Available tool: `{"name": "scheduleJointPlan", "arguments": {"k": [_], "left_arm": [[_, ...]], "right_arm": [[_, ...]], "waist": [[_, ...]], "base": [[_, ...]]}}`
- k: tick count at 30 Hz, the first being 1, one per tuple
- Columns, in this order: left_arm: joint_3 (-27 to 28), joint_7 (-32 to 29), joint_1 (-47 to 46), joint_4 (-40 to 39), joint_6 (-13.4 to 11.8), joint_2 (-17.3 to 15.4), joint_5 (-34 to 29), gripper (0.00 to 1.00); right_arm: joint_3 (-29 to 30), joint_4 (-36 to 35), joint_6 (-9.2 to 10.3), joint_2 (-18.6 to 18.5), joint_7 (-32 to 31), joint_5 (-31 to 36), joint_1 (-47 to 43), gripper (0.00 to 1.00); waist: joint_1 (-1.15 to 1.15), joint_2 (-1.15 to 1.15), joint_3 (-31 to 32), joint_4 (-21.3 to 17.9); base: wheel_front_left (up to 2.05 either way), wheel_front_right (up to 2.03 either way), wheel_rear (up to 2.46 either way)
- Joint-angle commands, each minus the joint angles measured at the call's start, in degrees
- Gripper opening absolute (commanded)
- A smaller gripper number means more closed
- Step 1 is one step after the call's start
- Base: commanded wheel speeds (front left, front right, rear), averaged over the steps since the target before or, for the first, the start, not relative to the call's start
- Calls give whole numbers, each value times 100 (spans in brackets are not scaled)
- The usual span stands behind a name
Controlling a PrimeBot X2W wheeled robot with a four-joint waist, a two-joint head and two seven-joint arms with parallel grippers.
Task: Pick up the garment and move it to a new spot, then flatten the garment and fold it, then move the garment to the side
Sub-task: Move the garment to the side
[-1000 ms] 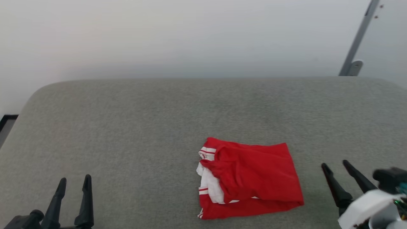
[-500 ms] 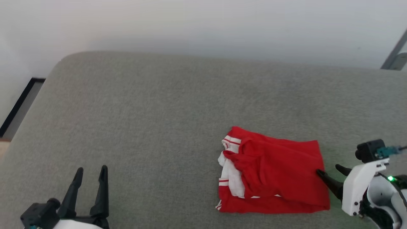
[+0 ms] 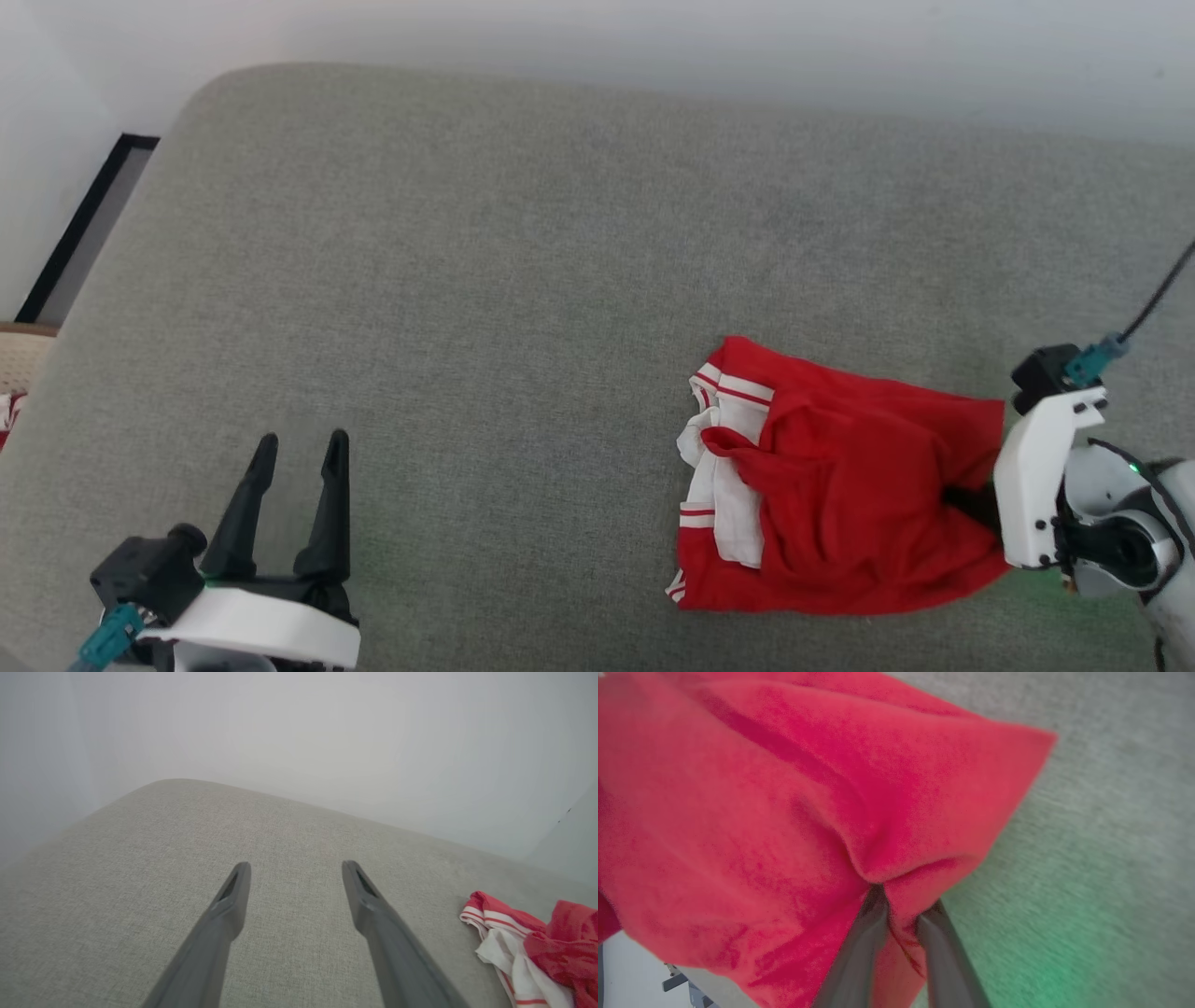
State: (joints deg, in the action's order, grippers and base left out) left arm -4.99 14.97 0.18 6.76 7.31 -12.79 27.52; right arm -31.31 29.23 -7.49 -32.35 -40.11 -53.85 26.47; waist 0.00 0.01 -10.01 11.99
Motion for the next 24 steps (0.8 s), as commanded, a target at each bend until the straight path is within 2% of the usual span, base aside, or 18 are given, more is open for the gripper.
{"name": "scheduleJointPlan", "arguments": {"k": [1,6,12,24], "left_arm": [[9,29,-128,8,17,32,35,100],[83,29,-316,41,18,67,97,100],[34,28,-621,-21,18,20,143,100],[-652,29,-1635,-142,18,-98,-74,100]], "right_arm": [[-254,85,1,308,-27,-29,-147,0],[-129,-211,6,91,105,-143,152,0],[106,-733,14,-409,167,-128,397,0],[692,-1137,13,-1074,465,96,965,0]], "waist": [[0,-1,-84,-6],[0,-1,-203,-179],[0,-1,-339,-522],[0,-1,-789,-1432]], "base": [[0,0,0],[0,0,0],[0,0,0],[0,0,0]]}}
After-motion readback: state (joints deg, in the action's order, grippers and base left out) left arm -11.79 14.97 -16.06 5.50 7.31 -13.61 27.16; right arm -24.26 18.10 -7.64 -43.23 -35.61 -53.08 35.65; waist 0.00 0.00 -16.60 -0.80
